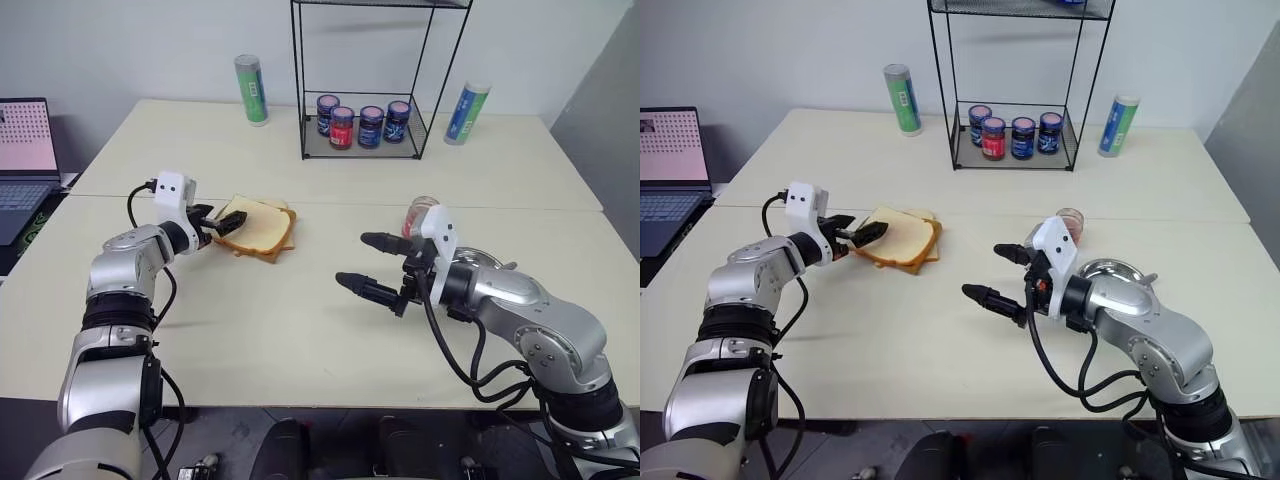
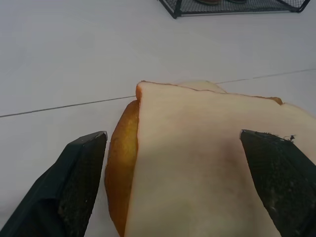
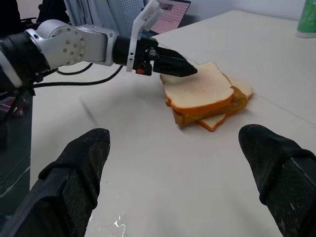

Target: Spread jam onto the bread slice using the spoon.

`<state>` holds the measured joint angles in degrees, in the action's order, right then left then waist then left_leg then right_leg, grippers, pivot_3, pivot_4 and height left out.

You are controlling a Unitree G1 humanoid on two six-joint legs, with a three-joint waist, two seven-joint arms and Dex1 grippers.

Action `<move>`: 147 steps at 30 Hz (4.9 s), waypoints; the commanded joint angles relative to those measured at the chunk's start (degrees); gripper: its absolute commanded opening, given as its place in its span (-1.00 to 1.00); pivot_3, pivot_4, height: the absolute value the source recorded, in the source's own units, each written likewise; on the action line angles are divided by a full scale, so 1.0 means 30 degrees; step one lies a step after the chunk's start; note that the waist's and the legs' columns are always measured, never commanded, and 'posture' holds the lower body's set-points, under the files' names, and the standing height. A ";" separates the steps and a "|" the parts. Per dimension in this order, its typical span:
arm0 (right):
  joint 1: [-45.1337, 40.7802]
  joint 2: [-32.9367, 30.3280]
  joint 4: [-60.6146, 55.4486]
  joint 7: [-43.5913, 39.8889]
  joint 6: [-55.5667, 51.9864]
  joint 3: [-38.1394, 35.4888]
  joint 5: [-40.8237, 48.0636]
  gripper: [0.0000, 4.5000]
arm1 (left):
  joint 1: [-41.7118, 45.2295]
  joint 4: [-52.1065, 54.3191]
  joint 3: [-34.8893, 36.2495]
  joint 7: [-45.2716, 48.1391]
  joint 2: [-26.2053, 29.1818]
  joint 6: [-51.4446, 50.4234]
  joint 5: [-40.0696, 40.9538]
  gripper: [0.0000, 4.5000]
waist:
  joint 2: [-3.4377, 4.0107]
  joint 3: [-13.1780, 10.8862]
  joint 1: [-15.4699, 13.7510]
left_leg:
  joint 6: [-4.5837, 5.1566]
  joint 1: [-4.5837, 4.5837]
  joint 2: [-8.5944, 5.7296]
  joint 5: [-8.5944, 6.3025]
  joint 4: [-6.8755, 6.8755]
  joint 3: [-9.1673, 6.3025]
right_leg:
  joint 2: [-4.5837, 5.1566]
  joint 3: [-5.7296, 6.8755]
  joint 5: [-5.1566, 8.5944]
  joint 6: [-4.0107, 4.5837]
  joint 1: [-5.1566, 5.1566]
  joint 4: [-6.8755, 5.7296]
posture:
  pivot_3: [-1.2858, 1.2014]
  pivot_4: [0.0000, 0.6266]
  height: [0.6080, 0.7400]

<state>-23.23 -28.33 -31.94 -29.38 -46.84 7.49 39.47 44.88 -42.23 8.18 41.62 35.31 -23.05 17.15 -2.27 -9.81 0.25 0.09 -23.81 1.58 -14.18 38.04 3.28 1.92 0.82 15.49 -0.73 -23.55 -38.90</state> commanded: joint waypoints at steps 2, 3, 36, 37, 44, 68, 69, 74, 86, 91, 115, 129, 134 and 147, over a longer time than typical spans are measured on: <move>-0.0069 -0.0128 -0.0761 0.0063 0.0114 -0.0640 0.0010 1.00 | 0.0362 0.0397 -0.0213 0.1426 0.0121 0.0278 -0.0220 0.99 | -0.0002 -0.0001 0.0005 | 0.0000 -0.0003 0.0003 0.0000 0.0000 -0.0004 | -0.0001 0.0005 0.0000 0.0000 -0.0004 -0.0003 | 0.03 -0.52 1.00; -0.0079 -0.0108 -0.0725 0.0114 0.0111 -0.0716 0.0024 1.00 | 0.0359 0.0469 -0.0293 0.1727 0.0132 0.0114 -0.0238 0.99 | -0.0002 -0.0001 0.0004 | 0.0000 -0.0003 0.0002 0.0000 0.0000 -0.0006 | -0.0001 0.0005 0.0000 0.0000 -0.0004 -0.0003 | 0.03 -0.52 1.00; 0.0482 -0.0001 0.0540 -0.0437 0.1524 -0.1054 -0.1645 1.00 | -0.0419 0.3188 0.0235 0.2283 0.0341 -0.1077 -0.0324 -0.99 | -0.0002 -0.0001 -0.0037 | 0.0000 -0.0009 -0.0006 0.0000 0.0008 -0.0009 | 0.0006 0.0005 0.0000 0.0000 -0.0002 -0.0007 | 0.03 -0.52 1.00; 0.0494 0.0002 0.0545 -0.0440 0.1540 -0.1055 -0.1660 1.00 | -0.0408 0.3434 0.0405 0.2309 0.0366 -0.1322 -0.0111 -0.99 | -0.0002 -0.0001 -0.0038 | 0.0000 -0.0010 -0.0006 0.0000 0.0008 -0.0010 | 0.0006 0.0004 0.0000 0.0000 -0.0003 -0.0007 | 0.03 -0.52 1.00; 0.0584 0.0044 0.0408 -0.0195 0.1565 -0.1240 -0.1665 1.00 | 0.0112 0.7129 0.1964 0.4076 0.1673 -0.6018 0.3372 -0.99 | -0.0009 -0.0005 0.0024 | -0.0001 -0.0011 0.0003 0.0001 0.0007 -0.0017 | 0.0000 0.0007 0.0000 0.0000 -0.0010 -0.0017 | 0.03 -0.52 1.00; 0.8635 -0.5898 -0.6297 0.0338 -0.4094 -1.1227 0.5719 1.00 | 0.1787 1.1052 -0.8172 1.0863 -0.1466 -0.5973 0.3274 -0.99 | 0.0019 -0.0002 0.0009 | -0.0001 0.0021 -0.0002 0.0002 0.0016 -0.0008 | -0.0055 -0.0040 0.0013 -0.0009 0.0026 -0.0005 | 0.03 -0.52 1.00; 0.9193 -0.5855 -0.6699 0.0571 -0.4141 -1.1380 0.6089 1.00 | 0.1753 1.0084 -0.9053 1.0925 -0.2019 -0.4408 0.2198 -0.99 | 0.0043 0.0017 -0.0063 | -0.0001 0.0024 0.0000 0.0002 0.0011 -0.0014 | -0.0068 -0.0036 0.0015 -0.0008 0.0030 0.0000 | 0.03 -0.52 1.00; 1.0586 -0.5360 -0.7790 0.2272 -0.3744 -1.1120 0.6776 1.00 | 0.2845 0.3550 -1.1015 0.9502 -0.4771 0.2872 -0.2248 -0.99 | 0.0030 0.0006 -0.0064 | 0.0007 0.0034 0.0002 -0.0002 0.0017 -0.0017 | -0.0160 -0.0050 0.0039 -0.0038 0.0064 0.0034 | 0.03 -0.52 1.00; 1.0942 -0.5605 -0.7238 0.3365 -0.2787 -1.0460 0.6513 1.00 | 0.5055 -0.3871 -1.0372 0.7265 -0.5895 1.0211 -0.6148 -0.99 | 0.0014 -0.0004 -0.0051 | 0.0014 -0.0013 0.0007 -0.0006 0.0020 -0.0020 | -0.0175 -0.0042 0.0046 -0.0058 0.0030 0.0049 | 0.03 -0.52 1.00; 1.0647 -0.5752 -0.6730 0.3119 -0.2354 -0.9798 0.6068 1.00 | 0.5423 -0.5034 -1.0237 0.6727 -0.5998 1.1417 -0.7035 -0.99 | 0.0009 -0.0006 -0.0060 | 0.0013 -0.0019 0.0003 -0.0006 0.0023 -0.0021 | -0.0174 -0.0037 0.0046 -0.0063 0.0031 0.0051 | 0.03 -0.52 1.00; 0.9675 -0.2245 -0.1152 0.6619 0.0126 -1.2236 0.2942 1.00 | 0.1091 0.8587 -0.5382 1.0241 -0.3723 0.2172 -0.0846 0.80 | 0.0033 0.0006 0.0032 | 0.0000 0.0010 0.0030 0.0001 0.0027 0.0000 | -0.0171 -0.0055 0.0015 -0.0007 0.0028 0.0000 | 0.03 -0.52 1.00; 0.3994 -0.0508 0.9737 0.5818 -0.1037 -1.3437 0.4957 1.00 | -0.3750 1.8760 -0.6321 0.7775 -0.3123 -0.4126 0.2323 0.99 | 0.0130 0.0049 0.0041 | -0.0001 0.0098 0.0022 0.0004 0.0018 0.0027 | -0.0187 -0.0097 0.0014 -0.0001 0.0083 -0.0018 | 0.03 -0.52 1.00; 0.2805 -0.1048 1.2571 0.4594 -0.0917 -1.3199 0.4428 1.00 | -0.3904 1.9283 -0.6208 0.6774 -0.3240 -0.4562 0.2502 0.99 | 0.0136 0.0052 -0.0020 | 0.0001 0.0091 0.0019 0.0002 0.0013 0.0023 | -0.0189 -0.0094 0.0014 -0.0002 0.0083 -0.0011 | 0.03 -0.52 1.00; 0.0414 -0.0677 1.6434 0.3282 -0.0520 -1.3135 0.3877 0.84 | -0.3633 1.9519 -0.6240 0.5931 -0.2830 -0.4932 0.2960 1.00 | 0.0145 0.0052 0.0031 | 0.0000 0.0099 0.0028 0.0003 0.0009 0.0028 | -0.0198 -0.0099 0.0013 -0.0002 0.0084 -0.0014 | 0.03 -0.52 1.00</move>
<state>-20.56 -30.40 16.91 -18.64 -49.31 -30.73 50.76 32.78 14.38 -11.02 59.52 26.61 -38.14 25.01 -1.83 -9.65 0.34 0.09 -23.51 1.67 -14.17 38.07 3.37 1.32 0.52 15.53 -0.73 -23.30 -38.94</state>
